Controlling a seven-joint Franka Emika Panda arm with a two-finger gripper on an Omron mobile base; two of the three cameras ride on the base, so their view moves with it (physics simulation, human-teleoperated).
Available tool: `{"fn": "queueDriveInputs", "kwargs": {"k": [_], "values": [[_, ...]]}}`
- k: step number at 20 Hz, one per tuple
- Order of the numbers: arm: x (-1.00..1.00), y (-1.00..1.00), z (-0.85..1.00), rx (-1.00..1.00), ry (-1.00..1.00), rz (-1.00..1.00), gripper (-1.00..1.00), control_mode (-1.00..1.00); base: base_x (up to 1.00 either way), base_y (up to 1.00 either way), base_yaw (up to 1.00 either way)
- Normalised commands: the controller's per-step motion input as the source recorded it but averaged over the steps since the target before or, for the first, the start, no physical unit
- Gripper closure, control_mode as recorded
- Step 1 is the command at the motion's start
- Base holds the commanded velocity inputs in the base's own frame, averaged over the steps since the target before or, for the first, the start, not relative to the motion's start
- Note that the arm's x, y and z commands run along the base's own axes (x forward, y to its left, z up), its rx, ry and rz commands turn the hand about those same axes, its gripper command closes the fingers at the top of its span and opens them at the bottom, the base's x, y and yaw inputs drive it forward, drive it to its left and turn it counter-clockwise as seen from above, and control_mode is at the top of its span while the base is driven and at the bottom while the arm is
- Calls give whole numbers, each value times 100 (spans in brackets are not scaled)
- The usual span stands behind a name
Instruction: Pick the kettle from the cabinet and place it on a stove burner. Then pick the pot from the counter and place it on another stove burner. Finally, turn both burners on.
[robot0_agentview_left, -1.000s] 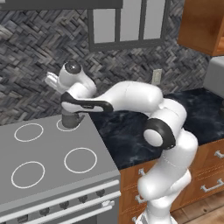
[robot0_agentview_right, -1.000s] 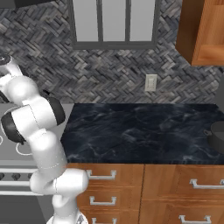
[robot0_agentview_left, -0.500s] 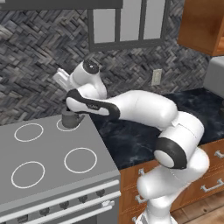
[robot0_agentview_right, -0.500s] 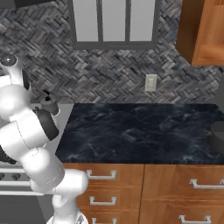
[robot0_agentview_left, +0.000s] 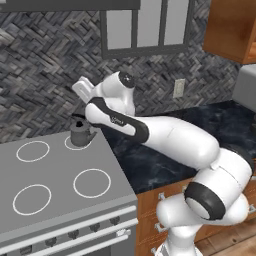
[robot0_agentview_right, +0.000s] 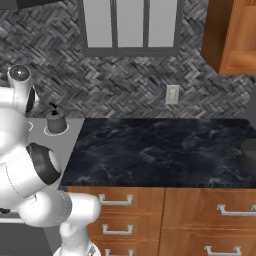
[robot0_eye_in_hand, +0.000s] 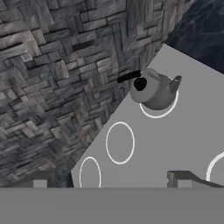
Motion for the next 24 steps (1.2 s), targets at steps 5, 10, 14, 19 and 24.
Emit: {"fn": "queueDriveInputs", "kwargs": {"k": [5, 10, 14, 19, 24], "values": [[-38, -25, 15, 6, 0, 5, -100, -100, 0, 0, 0], [-42, -19, 7, 4, 0, 5, -100, -100, 0, 0, 0], [-46, -18, 3, 4, 0, 6, -100, -100, 0, 0, 0], [-40, -19, 1, 3, 0, 6, -100, -100, 0, 0, 0], [-41, -23, 26, 0, -2, 5, -100, -100, 0, 0, 0]]}}
